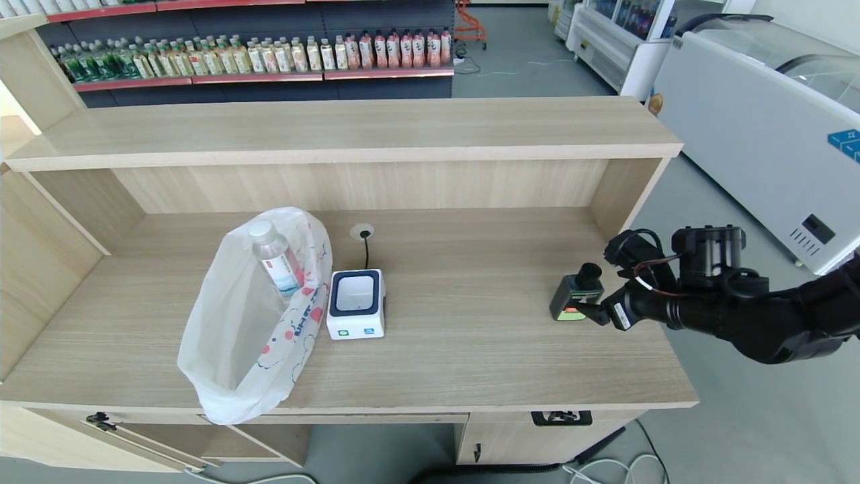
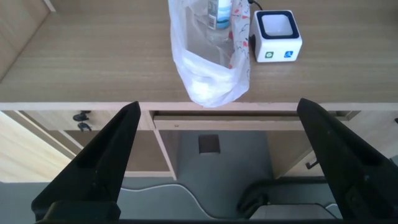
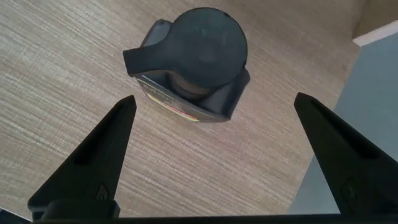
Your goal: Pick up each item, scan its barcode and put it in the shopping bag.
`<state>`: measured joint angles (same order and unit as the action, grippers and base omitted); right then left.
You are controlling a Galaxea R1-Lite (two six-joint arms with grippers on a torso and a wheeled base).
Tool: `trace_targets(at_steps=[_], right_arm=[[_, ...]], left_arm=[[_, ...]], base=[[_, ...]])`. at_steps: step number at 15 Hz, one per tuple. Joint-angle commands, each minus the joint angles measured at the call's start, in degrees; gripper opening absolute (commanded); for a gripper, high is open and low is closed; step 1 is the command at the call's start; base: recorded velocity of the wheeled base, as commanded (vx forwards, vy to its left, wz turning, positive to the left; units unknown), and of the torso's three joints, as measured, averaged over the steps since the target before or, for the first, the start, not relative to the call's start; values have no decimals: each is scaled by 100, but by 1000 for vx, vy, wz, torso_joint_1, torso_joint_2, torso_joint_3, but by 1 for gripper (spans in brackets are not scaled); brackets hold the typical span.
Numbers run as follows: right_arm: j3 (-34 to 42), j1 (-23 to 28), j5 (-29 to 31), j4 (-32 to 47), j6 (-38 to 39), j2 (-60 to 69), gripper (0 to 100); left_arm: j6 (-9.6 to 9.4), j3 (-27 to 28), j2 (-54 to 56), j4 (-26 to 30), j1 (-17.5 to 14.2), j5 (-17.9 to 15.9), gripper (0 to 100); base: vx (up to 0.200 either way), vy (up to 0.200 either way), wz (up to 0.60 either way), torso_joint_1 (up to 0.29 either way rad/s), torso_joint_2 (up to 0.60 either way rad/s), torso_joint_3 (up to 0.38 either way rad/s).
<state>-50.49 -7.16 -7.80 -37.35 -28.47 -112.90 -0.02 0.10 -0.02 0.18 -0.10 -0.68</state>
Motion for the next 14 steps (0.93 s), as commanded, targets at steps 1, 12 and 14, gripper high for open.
trace_targets(at_steps=[1,12,14], right_arm=[[-224,-102,7,-9,-10,-321,100],[-971,-365,33,-9,-291,-1085,100],[-1006,-374,42,0,-300,-1129,100]], left_arm=[[2,-1,2,-1,1,-2,100],[2,-1,2,-1,1,-2,100],[2,-1,2,-1,-8,-2,100]], base=[[0,0,0,0,0,0],[0,0,0,0,0,0],[0,0,0,0,0,0]])
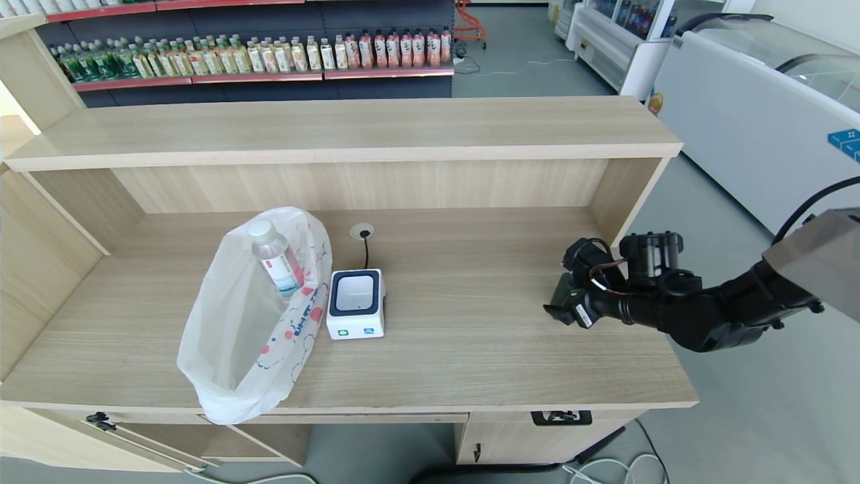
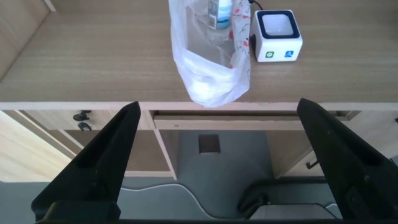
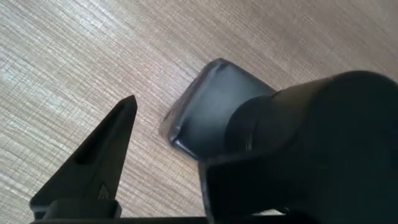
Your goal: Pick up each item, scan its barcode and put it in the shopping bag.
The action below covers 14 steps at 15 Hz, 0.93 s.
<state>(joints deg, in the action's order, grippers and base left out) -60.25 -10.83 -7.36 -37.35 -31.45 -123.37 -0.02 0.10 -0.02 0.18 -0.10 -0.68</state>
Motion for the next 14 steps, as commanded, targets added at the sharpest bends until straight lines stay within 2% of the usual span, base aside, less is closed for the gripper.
trace_targets(at_steps=[1,7,11,14], right_arm=[[-49,-16,-2,0,-1,-100,0],[-40,-7,-37,-9,60,269,0],[611,186,-55,-114,104,1122,0],[1771,538,-2,-747,-80,1992,0]], left_arm=[[2,-1,2,-1,-8,-2,100],[2,-1,2,-1,-8,-2,100],[-6,-1,2,-1,-8,-2,100],[2,-1,2,-1,1,-2,100]], base=[[0,0,0,0,0,0],[0,0,0,0,0,0],[0,0,0,0,0,0],[0,0,0,0,0,0]])
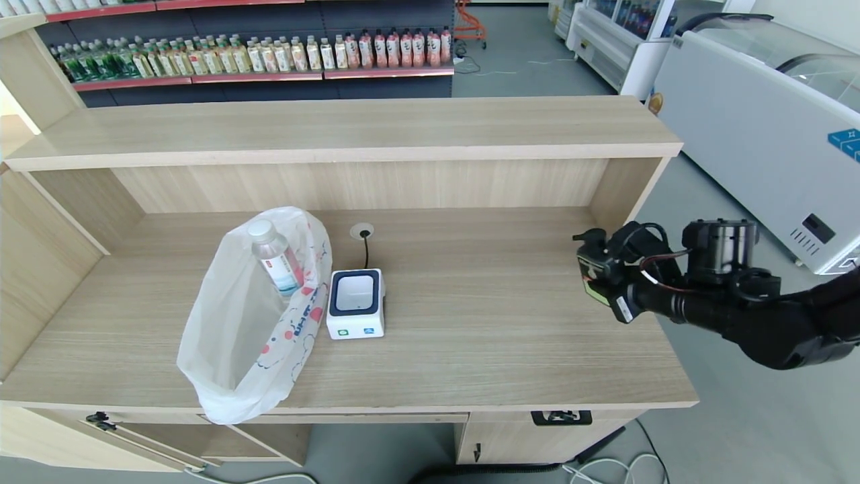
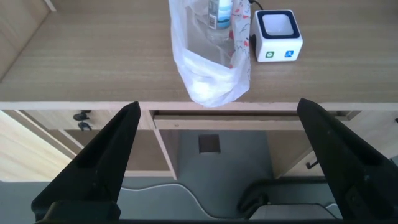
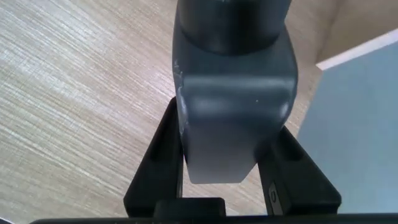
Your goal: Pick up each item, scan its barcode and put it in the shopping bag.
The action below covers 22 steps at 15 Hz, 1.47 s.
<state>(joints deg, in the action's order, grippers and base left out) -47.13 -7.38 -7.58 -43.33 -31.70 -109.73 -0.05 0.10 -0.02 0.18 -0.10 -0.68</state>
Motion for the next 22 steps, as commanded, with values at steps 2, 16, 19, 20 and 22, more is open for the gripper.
trace_targets(at_steps=[2,16,19,20,22], right_arm=[[1936,588,38,-1503,-794,1120,0],[2542,-871,-5122,-2541,-9961,1182,0],[2199,-1099,-5842,-2602,-10287,593,0],[2129,-1258,-6009,-2602,-10295,417,0],[2120,-1407,-6071,-2602,-10445,259,0]], left_arm=[[-4,-1,2,-1,-8,-2,100],[-4,-1,2,-1,1,-2,100],[-4,-1,2,-1,-8,-2,100],[5,-1,2,-1,-8,-2,100],[-4,-1,2,-1,-8,-2,100]], base=[[0,0,0,0,0,0],[0,0,0,0,0,0],[0,0,0,0,0,0],[0,0,0,0,0,0],[0,0,0,0,0,0]])
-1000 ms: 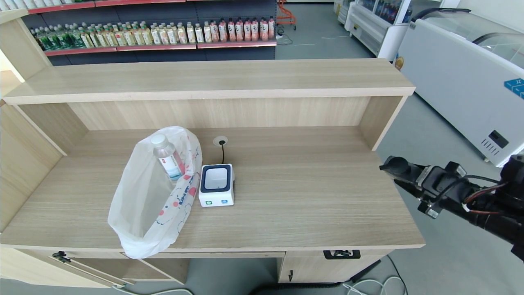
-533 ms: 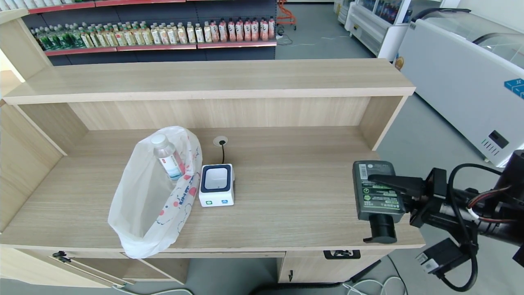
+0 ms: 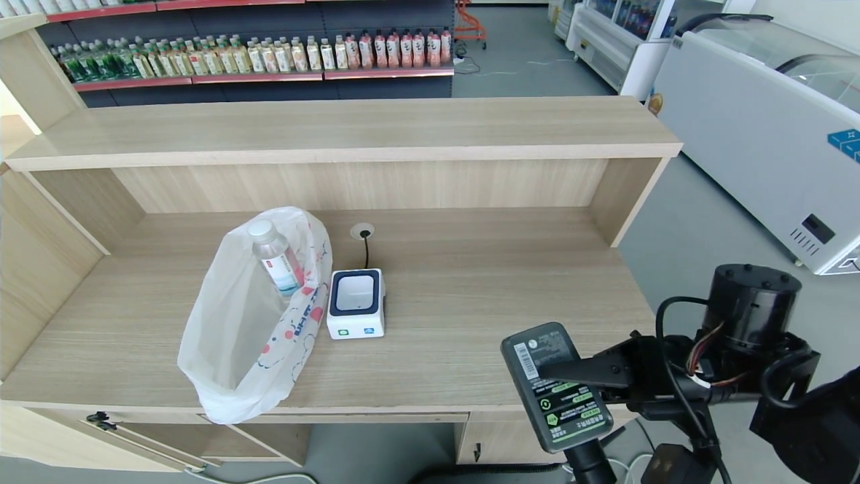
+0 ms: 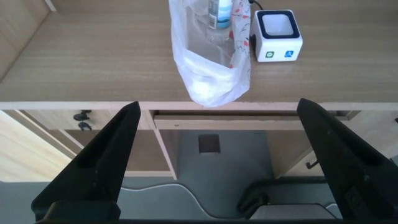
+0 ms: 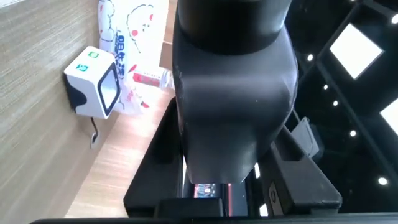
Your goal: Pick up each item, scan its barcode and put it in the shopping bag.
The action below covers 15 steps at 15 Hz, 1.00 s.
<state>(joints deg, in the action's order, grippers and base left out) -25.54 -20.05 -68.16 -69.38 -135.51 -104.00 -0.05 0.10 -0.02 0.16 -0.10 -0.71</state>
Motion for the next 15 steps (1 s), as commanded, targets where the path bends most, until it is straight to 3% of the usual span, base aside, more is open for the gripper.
trace_targets(at_steps=[1,11,15], right_arm=[[-92,-236,-13,3,-142,-349,0],[-839,-851,-119,-234,-160,-1193,0],[-944,-877,-128,-234,-169,-1334,0]], left_arm=[[5,-1,2,2,1,0,100],[5,-1,2,2,1,0,100],[5,-1,2,2,1,0,100]], base=[[0,0,0,0,0,0],[0,0,0,0,0,0],[0,0,0,0,0,0]])
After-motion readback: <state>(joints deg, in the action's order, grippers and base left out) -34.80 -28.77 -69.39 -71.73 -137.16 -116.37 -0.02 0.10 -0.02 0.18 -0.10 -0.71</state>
